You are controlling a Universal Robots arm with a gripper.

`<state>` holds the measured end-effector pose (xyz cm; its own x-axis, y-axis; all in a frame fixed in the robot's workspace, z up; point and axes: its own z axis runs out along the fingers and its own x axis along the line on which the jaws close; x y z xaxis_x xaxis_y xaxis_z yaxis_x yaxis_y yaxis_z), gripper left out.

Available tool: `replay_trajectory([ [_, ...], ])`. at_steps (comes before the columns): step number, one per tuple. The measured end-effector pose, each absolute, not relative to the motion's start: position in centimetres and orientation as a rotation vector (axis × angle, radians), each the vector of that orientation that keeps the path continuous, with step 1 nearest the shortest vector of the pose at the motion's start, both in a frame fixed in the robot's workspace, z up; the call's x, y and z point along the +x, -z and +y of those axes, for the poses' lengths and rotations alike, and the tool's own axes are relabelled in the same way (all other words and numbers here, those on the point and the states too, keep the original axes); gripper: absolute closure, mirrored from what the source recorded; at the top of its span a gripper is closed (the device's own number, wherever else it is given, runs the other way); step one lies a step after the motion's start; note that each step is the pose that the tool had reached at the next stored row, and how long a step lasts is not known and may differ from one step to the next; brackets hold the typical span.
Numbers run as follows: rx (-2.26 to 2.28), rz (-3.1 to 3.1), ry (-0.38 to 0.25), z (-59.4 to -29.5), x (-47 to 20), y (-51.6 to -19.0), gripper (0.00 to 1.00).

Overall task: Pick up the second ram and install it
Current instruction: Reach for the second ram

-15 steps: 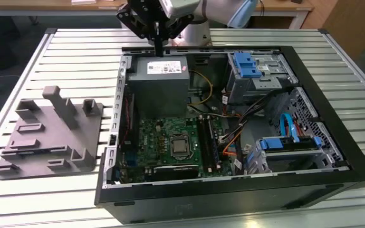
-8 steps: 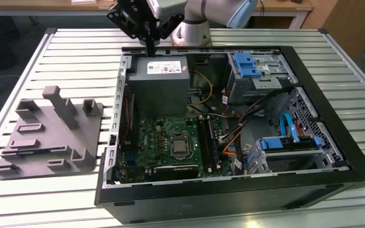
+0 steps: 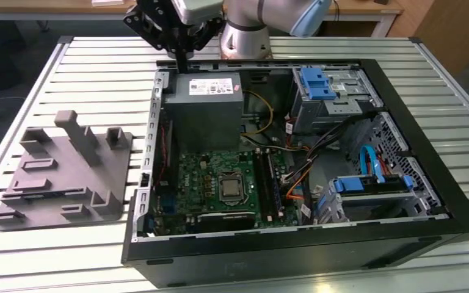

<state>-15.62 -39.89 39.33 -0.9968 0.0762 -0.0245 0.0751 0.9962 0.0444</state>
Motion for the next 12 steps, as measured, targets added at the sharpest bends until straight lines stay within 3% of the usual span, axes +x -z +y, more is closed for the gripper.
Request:
replay_trajectory([
  [12, 0.118, 3.112, -0.068, -39.9, -17.7, -39.3, 0.9],
])
